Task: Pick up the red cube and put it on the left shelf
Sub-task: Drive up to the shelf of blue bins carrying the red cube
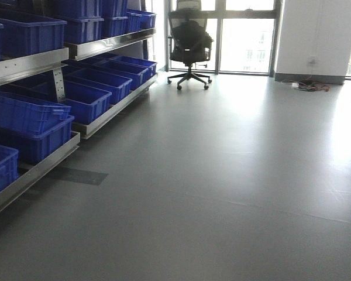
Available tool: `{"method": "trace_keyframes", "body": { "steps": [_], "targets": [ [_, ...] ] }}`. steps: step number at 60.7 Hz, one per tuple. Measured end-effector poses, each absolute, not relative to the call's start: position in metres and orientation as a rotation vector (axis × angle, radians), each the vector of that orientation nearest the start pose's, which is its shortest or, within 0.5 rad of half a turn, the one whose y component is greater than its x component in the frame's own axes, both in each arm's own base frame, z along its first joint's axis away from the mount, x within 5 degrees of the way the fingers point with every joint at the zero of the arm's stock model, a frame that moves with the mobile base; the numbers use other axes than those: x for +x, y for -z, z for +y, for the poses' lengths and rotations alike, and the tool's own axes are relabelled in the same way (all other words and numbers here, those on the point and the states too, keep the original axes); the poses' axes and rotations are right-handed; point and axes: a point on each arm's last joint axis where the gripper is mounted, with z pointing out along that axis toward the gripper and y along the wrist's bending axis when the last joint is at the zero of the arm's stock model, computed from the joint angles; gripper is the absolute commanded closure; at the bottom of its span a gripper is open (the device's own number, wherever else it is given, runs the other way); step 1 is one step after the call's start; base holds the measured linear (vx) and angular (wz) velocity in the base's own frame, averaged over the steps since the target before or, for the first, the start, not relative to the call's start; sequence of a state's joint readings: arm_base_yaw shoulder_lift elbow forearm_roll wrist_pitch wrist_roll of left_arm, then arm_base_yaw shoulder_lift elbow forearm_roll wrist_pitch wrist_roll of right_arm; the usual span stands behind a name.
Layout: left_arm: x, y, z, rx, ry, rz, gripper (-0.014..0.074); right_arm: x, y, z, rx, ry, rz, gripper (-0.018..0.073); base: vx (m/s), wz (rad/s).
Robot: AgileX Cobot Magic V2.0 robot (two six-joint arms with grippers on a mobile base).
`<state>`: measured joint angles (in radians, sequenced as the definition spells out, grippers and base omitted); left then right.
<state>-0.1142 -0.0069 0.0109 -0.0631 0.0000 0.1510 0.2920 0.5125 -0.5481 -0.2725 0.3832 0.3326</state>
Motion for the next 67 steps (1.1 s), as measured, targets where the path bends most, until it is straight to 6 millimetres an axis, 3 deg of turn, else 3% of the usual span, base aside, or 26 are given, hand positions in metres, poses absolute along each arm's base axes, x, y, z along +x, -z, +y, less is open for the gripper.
{"method": "trace_keyframes", "body": {
  "steps": [31, 67],
  "targets": [
    [0.0557, -0.2099, -0.0064, 0.15, 0.021, 1.48, 0.0491, 0.1049, -0.3254, 0.0219, -0.124, -0.169, 1.816, 0.0502, 0.69, 0.25],
    [0.0557, -0.2099, -0.0064, 0.15, 0.021, 1.48, 0.0491, 0.1049, -0.3254, 0.0219, -0.124, -0.169, 1.816, 0.0502, 0.57, 0.57]
  ]
}}
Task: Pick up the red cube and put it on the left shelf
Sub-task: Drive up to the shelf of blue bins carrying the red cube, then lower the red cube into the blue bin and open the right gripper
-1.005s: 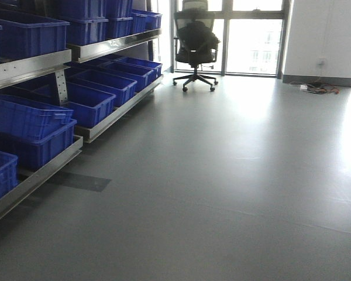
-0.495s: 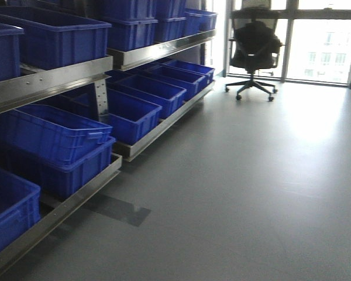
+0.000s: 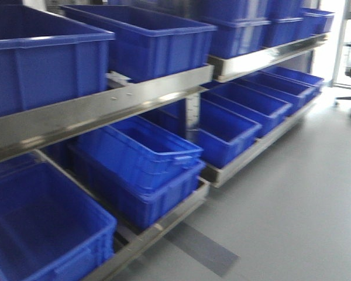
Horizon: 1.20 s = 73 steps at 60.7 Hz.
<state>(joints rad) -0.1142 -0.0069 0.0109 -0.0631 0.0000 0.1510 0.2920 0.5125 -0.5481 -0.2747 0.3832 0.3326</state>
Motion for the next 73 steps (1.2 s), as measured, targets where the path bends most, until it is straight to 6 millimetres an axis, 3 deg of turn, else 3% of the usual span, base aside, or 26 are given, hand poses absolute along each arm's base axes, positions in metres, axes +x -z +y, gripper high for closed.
{"method": "trace_keyframes", "body": {
  "steps": [39, 73],
  "targets": [
    [0.0557, -0.2099, -0.0064, 0.15, 0.021, 1.48, 0.0491, 0.1049, -0.3254, 0.0219, -0.124, -0.169, 1.816, 0.0502, 0.3, 0.81],
    [0.0557, -0.2099, -0.0064, 0.15, 0.021, 1.48, 0.0491, 0.1049, -0.3254, 0.0219, -0.124, -0.169, 1.816, 0.0502, 0.06, 0.33]
  ]
}}
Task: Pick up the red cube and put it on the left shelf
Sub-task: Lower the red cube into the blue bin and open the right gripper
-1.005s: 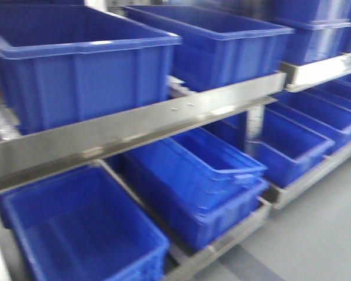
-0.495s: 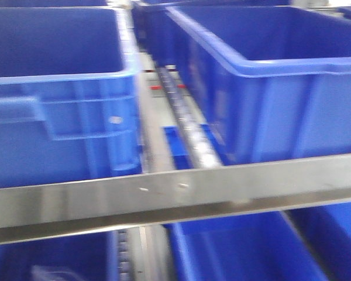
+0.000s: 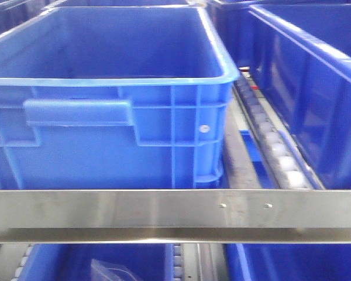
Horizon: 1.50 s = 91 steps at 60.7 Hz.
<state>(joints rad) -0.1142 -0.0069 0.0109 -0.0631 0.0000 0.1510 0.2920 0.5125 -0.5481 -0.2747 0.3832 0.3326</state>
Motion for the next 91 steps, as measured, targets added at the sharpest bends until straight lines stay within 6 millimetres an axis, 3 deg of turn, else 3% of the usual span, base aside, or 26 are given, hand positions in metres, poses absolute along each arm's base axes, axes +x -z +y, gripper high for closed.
{"method": "trace_keyframes", "body": {
  "steps": [84, 91],
  "targets": [
    [0.0557, -0.2099, -0.0064, 0.15, 0.021, 1.48, 0.0491, 0.105, -0.326, 0.022, -0.125, -0.169, 1.809, 0.0502, 0.0, 0.03],
    [0.0557, -0.2099, -0.0064, 0.15, 0.021, 1.48, 0.0491, 0.1124, -0.33, 0.0233, -0.129, -0.157, 1.801, 0.0502, 0.0, 0.0]
  ]
}}
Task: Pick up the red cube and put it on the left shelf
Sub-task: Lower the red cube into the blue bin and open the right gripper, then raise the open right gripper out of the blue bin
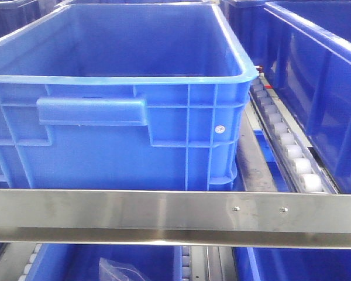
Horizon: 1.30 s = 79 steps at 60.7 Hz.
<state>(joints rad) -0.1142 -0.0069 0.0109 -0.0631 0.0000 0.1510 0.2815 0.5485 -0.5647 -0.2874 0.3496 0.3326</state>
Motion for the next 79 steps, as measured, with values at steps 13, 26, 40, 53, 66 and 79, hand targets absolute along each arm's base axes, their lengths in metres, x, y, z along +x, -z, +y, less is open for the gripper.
{"method": "trace_keyframes", "body": {
  "steps": [13, 26, 40, 53, 66, 79],
  "targets": [
    [0.056, -0.21, -0.006, 0.15, 0.021, 1.48, 0.0491, 0.158, -0.354, 0.015, -0.023, -0.06, 1.818, 0.0501, 0.0, 0.0],
    [0.056, -0.21, -0.006, 0.15, 0.021, 1.48, 0.0491, 0.211, -0.373, -0.015, 0.131, 0.072, 1.843, 0.0412, 0.01, 0.06],
    [0.056, -0.21, -0.006, 0.15, 0.021, 1.48, 0.0491, 0.259, -0.372, -0.04, 0.203, 0.143, 1.898, -0.0066, 0.0, 0.0],
    [0.056, -0.21, -0.006, 0.15, 0.021, 1.48, 0.0491, 0.269, -0.363, -0.042, 0.211, 0.152, 1.947, -0.0017, -0.01, -0.06],
    [0.056, -0.21, -0.006, 0.15, 0.021, 1.48, 0.0491, 0.242, -0.369, -0.04, 0.228, 0.168, 1.96, 0.046, 0.0, 0.0],
    [0.056, -0.21, -0.006, 0.15, 0.021, 1.48, 0.0491, 0.163, -0.371, -0.03, 0.225, 0.166, 1.835, 0.0508, 0.0, 0.0]
  ]
}}
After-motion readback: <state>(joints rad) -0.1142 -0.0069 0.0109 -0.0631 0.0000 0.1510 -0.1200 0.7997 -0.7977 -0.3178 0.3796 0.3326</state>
